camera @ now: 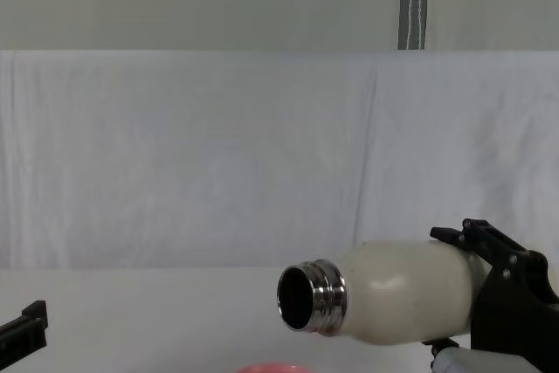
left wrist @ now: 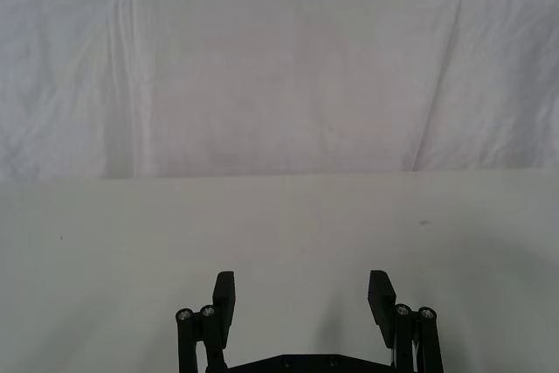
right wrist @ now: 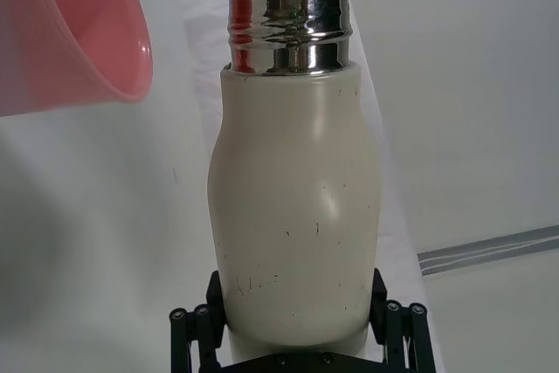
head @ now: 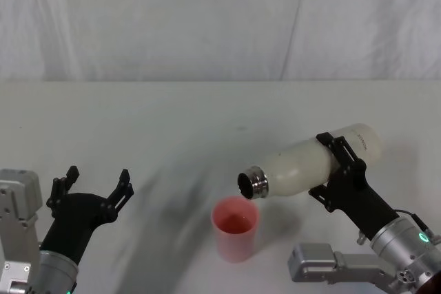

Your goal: Grasp the thermos with one hand and pour water into the cup lid.

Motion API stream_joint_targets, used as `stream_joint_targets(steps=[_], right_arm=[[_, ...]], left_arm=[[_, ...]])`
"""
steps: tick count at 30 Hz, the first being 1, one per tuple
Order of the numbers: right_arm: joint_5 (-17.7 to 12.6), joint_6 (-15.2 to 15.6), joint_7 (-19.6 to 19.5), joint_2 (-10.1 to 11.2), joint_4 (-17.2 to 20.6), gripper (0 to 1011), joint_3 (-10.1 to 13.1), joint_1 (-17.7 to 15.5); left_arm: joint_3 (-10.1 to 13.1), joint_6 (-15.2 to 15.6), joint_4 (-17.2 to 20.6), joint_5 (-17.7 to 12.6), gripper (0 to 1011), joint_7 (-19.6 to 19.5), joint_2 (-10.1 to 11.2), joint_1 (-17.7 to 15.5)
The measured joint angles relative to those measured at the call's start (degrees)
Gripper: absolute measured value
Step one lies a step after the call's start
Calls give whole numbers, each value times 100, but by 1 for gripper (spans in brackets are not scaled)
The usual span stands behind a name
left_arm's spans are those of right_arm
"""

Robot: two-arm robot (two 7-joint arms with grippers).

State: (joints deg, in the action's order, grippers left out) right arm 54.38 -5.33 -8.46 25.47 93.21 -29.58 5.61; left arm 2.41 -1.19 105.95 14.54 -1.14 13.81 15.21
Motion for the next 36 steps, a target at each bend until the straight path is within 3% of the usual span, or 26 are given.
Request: stream_joint_targets(steps=[15,36], right_arm=[[163,-4,-172,24,-129,950,-108,113],[170,-2,-212,63,-147,950,-154,144]], left_arm=[[0,0,0,0,1001,0,0,0],[0,0,0,0,1001,0,0,0]])
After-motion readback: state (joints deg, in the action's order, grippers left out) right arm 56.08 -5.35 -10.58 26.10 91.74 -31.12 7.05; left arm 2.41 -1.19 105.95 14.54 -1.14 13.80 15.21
